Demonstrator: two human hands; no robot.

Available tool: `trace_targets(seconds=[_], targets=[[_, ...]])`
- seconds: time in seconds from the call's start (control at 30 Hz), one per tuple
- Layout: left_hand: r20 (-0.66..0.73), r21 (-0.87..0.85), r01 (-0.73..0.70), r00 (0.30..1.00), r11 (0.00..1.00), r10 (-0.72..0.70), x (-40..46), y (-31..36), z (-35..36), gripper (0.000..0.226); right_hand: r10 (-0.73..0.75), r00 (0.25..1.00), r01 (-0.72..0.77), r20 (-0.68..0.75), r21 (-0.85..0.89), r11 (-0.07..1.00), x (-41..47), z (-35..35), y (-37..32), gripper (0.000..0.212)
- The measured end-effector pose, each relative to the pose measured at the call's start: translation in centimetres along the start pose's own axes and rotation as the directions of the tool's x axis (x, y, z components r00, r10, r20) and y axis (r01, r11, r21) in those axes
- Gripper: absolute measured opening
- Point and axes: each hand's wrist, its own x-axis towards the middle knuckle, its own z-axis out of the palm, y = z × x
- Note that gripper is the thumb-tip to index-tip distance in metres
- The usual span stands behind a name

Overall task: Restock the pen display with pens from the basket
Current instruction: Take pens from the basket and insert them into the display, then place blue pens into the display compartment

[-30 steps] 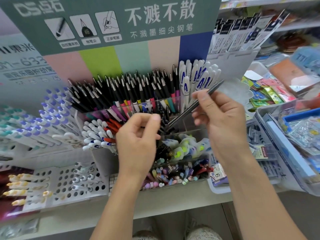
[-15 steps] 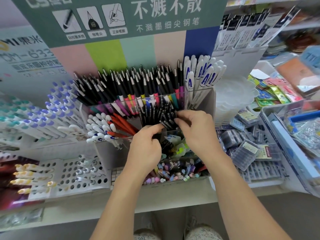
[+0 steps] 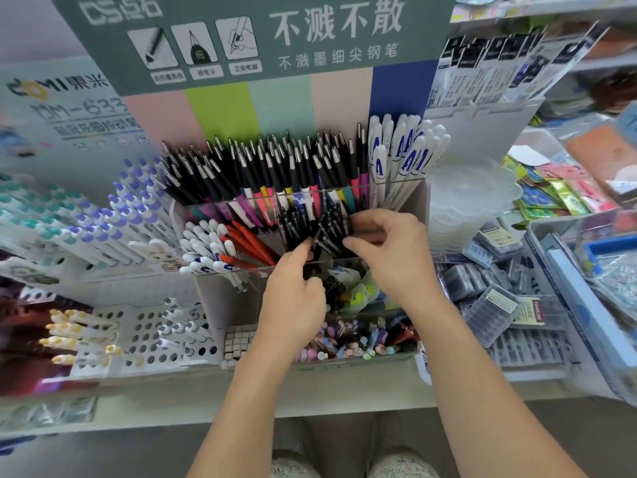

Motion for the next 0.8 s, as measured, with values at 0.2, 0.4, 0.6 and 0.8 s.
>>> trace_targets(seconds=[0.2, 0.4, 0.6, 0.8], targets=[[-0.052, -0.069, -0.038, 0.998, 0.997, 0.034, -1.0, 0.3, -0.2, 0.056, 0.028, 0.998, -0.025, -0.05, 0.054, 0.998, -1.2, 0.4, 0.5, 0.034], [-0.061, -0.088, -0.177, 0.983, 0.98, 0.172, -2.4, 0.9, 0.4, 0.04, 0.107, 0.97, -0.085, -0.22, 0.104, 0.991, -5.3, -1.0, -0.4, 0.033], [0.205, -0.258, -0.238, 0.934, 0.936, 0.294, -4.6, 1.5, 4.8, 0.018, 0.262, 0.827, -0.191, -0.497, 0.191, 0.963, -14.5, -4.5, 1.1, 0.031], [0.656, -0.28, -0.198, 0.675, 0.939, 0.338, -14.4, 4.4, 15.5, 0.014, 0.449, 0.507, -0.405, -0.736, 0.256, 0.878, -29.6, -11.7, 5.8, 0.024]])
